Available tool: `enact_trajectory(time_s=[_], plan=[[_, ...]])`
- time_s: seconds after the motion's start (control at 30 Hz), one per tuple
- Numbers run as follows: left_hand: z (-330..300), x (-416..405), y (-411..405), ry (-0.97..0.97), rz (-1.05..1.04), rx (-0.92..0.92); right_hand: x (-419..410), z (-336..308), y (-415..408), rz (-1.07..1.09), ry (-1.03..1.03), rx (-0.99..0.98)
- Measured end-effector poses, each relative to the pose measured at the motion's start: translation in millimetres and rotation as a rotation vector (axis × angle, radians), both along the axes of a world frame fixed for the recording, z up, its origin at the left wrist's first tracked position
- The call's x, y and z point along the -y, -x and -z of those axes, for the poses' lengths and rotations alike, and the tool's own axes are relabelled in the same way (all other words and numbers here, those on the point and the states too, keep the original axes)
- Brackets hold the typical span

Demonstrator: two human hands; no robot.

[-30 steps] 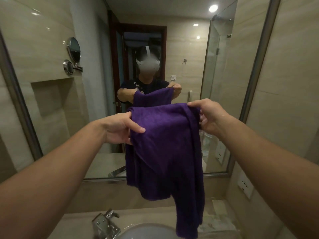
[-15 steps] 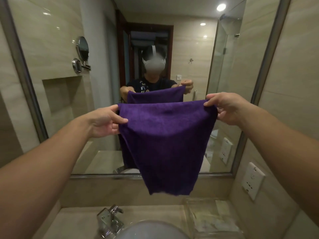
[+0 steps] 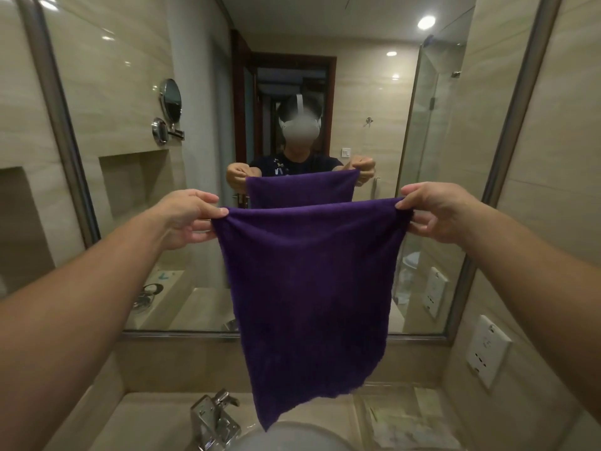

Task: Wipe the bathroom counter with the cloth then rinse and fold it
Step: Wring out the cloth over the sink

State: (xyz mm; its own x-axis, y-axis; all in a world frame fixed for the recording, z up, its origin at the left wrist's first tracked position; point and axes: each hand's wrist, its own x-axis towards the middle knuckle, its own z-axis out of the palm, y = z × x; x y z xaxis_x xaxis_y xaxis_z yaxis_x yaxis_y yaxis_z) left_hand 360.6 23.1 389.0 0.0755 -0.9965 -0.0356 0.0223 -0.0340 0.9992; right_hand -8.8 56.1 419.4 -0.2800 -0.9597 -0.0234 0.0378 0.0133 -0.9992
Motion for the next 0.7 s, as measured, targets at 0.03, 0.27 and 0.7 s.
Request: enact_trajectory(time_s=[0.03, 0.27, 0.7], plan=[[0, 0, -1, 0.007, 0.002, 0.007, 0, 0, 0, -0.004, 0.003, -0.005], [-8, -11, -4, 0.077, 0.106, 0.284, -1, -1, 3, -0.13, -0.037, -0.29], [24, -8, -4, 0.22, -0.006, 0.709, 11, 26, -6, -0.062, -0.044, -0.97]])
